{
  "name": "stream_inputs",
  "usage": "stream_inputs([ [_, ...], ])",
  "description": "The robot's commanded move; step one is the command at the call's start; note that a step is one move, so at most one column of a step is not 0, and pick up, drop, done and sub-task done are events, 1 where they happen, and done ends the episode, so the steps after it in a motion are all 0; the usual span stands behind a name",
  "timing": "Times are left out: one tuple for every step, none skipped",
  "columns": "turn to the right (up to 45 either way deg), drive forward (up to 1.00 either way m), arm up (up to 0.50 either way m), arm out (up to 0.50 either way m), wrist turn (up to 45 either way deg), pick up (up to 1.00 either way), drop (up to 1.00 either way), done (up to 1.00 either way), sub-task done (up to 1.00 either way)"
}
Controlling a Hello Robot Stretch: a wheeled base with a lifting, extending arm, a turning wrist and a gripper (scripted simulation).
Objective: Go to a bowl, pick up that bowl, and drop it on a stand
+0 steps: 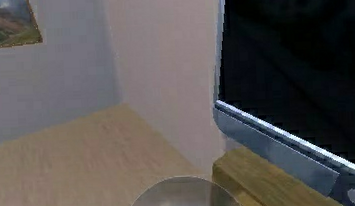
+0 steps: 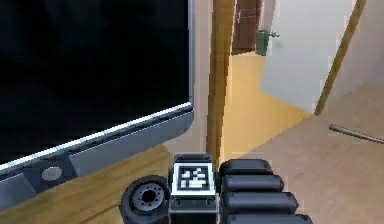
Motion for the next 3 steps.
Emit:
stream_inputs([
  [-21.0,0.0,0.0,0.0,0.0,0.0,0.0,0.0,0.0],
  [0.0,0.0,0.0,0.46,0.0,0.0,0.0,0.0,0.0],
  [0.0,0.0,0.0,0.0,45.0,0.0,0.0,0.0,0.0],
])
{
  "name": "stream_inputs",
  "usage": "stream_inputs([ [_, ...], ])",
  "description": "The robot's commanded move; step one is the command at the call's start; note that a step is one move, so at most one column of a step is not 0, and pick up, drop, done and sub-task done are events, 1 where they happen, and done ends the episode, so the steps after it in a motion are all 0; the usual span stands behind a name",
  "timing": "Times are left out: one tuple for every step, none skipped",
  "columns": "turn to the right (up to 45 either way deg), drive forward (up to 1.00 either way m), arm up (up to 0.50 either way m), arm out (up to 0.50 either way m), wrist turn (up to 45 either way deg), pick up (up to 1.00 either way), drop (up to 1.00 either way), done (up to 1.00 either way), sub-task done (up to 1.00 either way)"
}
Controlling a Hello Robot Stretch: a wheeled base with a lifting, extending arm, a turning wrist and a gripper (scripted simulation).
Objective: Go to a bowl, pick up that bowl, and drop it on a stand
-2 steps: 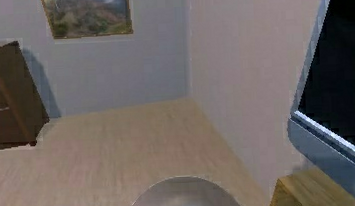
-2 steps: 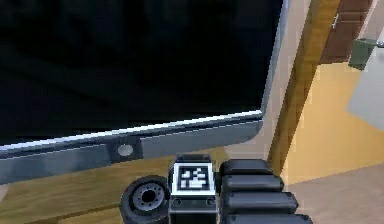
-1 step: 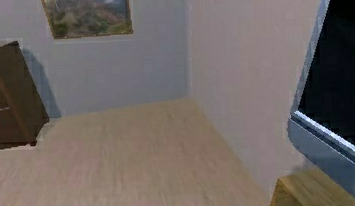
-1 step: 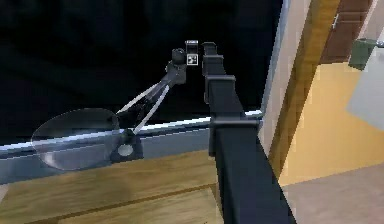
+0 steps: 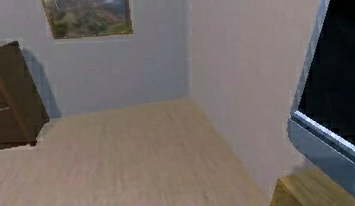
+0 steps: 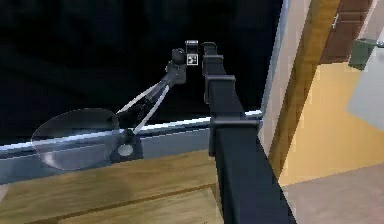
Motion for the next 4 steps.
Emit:
stream_inputs([
  [0.0,0.0,0.0,0.0,45.0,0.0,0.0,0.0,0.0],
  [0.0,0.0,0.0,0.0,0.0,0.0,1.0,0.0,0.0],
  [0.0,0.0,0.0,-0.1,0.0,0.0,0.0,0.0,0.0],
  [0.0,0.0,0.0,0.0,0.0,0.0,0.0,1.0,0.0],
])
